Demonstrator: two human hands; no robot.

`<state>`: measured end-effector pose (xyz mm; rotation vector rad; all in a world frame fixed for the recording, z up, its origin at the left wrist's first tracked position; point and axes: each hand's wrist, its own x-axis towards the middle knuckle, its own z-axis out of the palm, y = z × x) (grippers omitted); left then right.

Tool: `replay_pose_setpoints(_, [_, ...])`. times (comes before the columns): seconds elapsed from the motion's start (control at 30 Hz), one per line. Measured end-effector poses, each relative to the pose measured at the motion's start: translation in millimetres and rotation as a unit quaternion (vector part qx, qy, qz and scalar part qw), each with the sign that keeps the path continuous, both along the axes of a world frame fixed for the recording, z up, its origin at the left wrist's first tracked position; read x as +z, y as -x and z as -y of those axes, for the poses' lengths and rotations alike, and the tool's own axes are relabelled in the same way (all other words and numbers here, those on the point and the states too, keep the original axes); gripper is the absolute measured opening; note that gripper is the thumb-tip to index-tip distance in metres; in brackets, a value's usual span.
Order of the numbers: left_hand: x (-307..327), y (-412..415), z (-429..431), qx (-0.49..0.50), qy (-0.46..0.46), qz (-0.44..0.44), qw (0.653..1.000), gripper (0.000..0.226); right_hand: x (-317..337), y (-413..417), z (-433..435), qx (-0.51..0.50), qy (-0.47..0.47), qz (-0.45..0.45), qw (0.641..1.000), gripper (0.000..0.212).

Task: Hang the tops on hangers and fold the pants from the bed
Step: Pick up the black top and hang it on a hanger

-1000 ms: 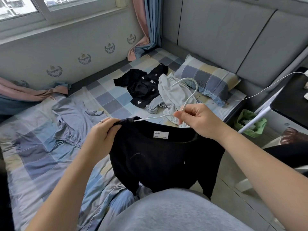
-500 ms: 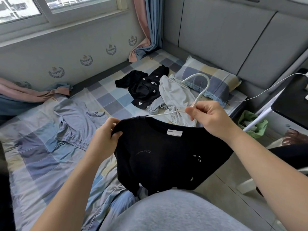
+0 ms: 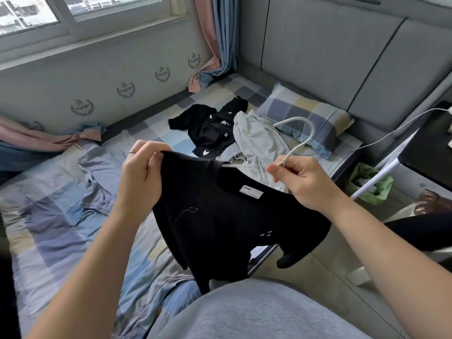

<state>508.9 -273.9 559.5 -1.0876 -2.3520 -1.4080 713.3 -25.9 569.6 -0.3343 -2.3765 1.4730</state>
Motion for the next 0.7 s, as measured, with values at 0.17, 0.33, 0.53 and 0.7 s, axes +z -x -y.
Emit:
replay_pose_setpoints(0.17, [-2, 14, -7, 0.000, 0.033, 0.054, 0.998, 0.037, 3, 2, 10, -0.025, -0.054, -0.078, 0.995, 0.038])
replay_pose_setpoints(0.33, [-4, 17, -12, 0.009, 0.078, 0.034, 0.996, 0.041, 2, 5, 15, -0.041, -0.082, -0.096, 0.991, 0.044])
replay_pose_setpoints(0.53, [10, 0, -26, -0.129, 0.187, -0.032, 0.973, 0.022, 2, 13, 19, -0.041, -0.103, -0.106, 0.988, 0.049])
replay_pose_setpoints(0.7, [13, 3, -28, -0.154, 0.184, 0.112, 0.964, 0.018, -1, 13, 19, -0.025, -0.095, -0.083, 0.992, 0.046])
